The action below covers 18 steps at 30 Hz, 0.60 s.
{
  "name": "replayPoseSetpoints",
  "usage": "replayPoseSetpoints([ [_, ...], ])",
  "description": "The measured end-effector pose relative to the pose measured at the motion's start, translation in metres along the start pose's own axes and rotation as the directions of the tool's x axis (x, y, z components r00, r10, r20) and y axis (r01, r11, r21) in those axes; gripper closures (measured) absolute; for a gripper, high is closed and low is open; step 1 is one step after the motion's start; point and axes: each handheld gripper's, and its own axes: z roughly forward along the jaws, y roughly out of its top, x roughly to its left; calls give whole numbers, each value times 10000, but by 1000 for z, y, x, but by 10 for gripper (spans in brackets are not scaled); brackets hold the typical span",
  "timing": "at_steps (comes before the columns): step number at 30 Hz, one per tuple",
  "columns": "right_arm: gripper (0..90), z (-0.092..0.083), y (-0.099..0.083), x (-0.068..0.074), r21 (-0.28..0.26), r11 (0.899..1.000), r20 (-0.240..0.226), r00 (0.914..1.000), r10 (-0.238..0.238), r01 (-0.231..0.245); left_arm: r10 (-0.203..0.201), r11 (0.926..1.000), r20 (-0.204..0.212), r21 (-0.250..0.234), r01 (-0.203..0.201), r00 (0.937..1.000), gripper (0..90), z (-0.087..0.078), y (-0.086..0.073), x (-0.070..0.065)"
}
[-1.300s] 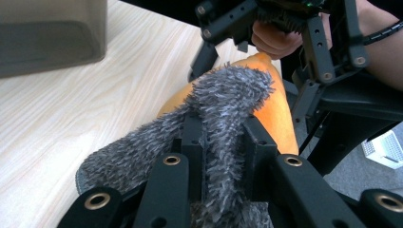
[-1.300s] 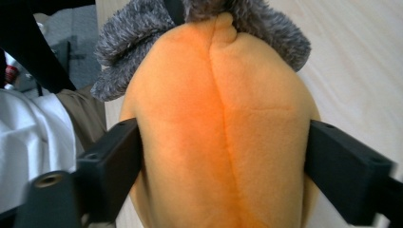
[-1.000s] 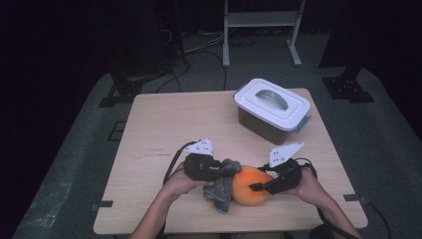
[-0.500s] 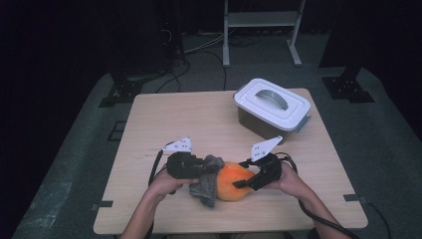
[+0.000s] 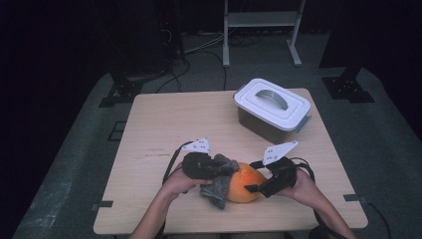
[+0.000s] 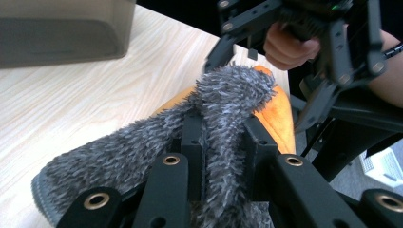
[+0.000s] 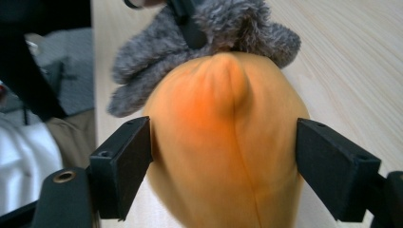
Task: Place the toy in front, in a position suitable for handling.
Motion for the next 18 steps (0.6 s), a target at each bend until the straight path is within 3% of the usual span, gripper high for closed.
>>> replayPoseSetpoints([
  [2,247,5,-1,0,189,9998,-78,9999,-106,107,175,9997,-37,161,-175,9998,740,0,2,-2],
  [5,307,6,-9,-4,-58,9997,-386,9990,-221,219,217,9994,-108,283,-214,9997,740,-2,-1,-2],
  [13,306,-1,-25,-12,-176,9997,-624,9979,-197,186,63,9978,-521,667,-28,9986,740,-1,-18,6],
  [18,307,-7,-34,-16,-284,9996,-700,9975,-85,65,-80,9964,-890,830,154,9960,740,-13,-28,12],
])
